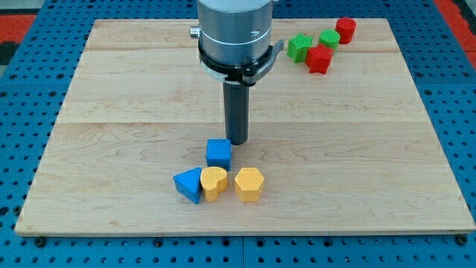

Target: Point your arm towards top right

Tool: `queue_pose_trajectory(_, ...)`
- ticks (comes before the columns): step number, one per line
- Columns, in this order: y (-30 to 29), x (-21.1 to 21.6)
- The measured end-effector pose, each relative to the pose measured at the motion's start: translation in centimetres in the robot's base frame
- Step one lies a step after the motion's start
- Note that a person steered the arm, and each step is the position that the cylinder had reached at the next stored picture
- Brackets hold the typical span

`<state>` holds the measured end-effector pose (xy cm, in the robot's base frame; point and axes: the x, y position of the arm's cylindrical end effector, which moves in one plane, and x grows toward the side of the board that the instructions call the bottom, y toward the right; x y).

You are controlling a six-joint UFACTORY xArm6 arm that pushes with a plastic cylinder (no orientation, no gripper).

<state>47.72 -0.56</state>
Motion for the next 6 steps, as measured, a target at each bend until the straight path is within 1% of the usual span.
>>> queue_pose_trajectory(2, 0.4, 0.5)
queue_pose_trajectory(3, 7.2, -4.4)
queue_pose_trajectory(4, 18.3, -10.9)
queue_pose_trajectory(5, 30.3, -18.6)
queue_pose_trajectory(6, 30.0, -24.8)
